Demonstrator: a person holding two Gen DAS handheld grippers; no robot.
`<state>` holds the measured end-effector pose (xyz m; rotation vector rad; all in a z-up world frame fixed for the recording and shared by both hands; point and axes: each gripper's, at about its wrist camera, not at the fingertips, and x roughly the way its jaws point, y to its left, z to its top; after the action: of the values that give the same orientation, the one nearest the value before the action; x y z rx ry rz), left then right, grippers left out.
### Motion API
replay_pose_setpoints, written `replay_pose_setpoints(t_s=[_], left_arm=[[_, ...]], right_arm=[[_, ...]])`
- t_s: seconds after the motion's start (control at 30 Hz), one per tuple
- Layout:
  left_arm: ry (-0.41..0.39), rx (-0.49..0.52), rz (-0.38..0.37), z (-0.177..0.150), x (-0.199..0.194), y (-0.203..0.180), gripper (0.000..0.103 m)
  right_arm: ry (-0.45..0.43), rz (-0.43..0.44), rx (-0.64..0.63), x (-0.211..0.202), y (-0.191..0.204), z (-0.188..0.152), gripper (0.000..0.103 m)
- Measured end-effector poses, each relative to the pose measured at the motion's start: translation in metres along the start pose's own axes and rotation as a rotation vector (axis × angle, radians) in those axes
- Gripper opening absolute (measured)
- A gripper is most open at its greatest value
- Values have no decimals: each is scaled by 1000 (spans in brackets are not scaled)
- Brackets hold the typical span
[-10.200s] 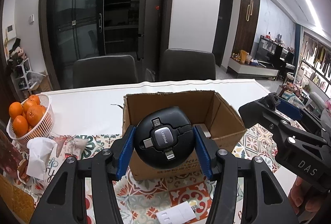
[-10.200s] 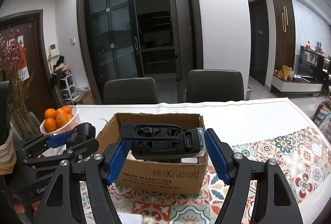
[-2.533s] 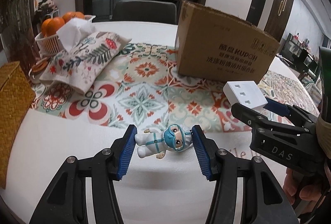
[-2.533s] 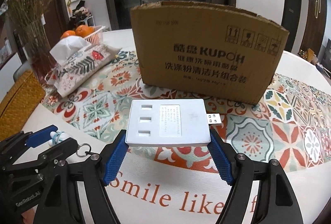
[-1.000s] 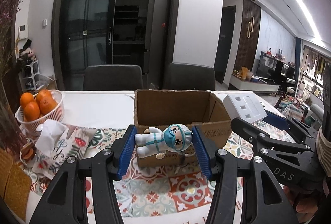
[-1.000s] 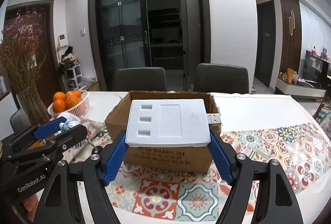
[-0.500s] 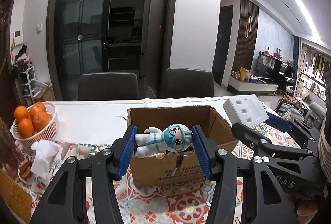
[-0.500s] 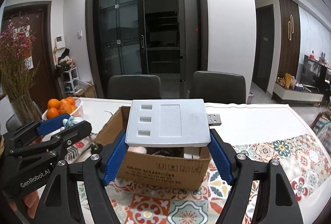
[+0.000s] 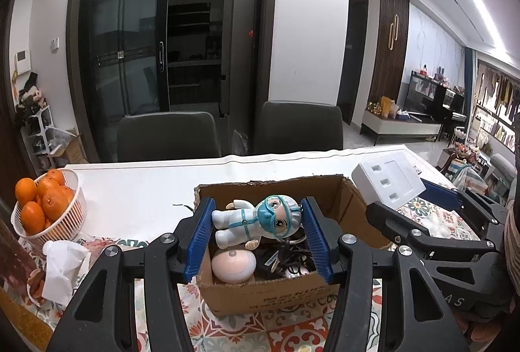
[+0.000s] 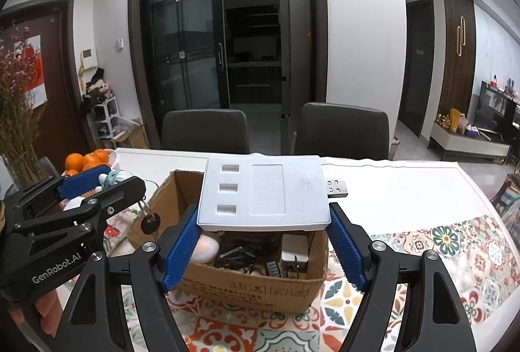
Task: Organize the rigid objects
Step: 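Open both tools to drop the keychain and power strip into the box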
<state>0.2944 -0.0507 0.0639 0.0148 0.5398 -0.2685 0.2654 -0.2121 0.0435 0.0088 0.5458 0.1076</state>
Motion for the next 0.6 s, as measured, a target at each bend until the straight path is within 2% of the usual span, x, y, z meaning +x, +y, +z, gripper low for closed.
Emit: replay_pose_setpoints(t_s=[0.6], left_arm=[[145, 11, 31, -8, 59, -3, 54]], right_arm=[[145, 0, 9, 65, -15, -8, 77]])
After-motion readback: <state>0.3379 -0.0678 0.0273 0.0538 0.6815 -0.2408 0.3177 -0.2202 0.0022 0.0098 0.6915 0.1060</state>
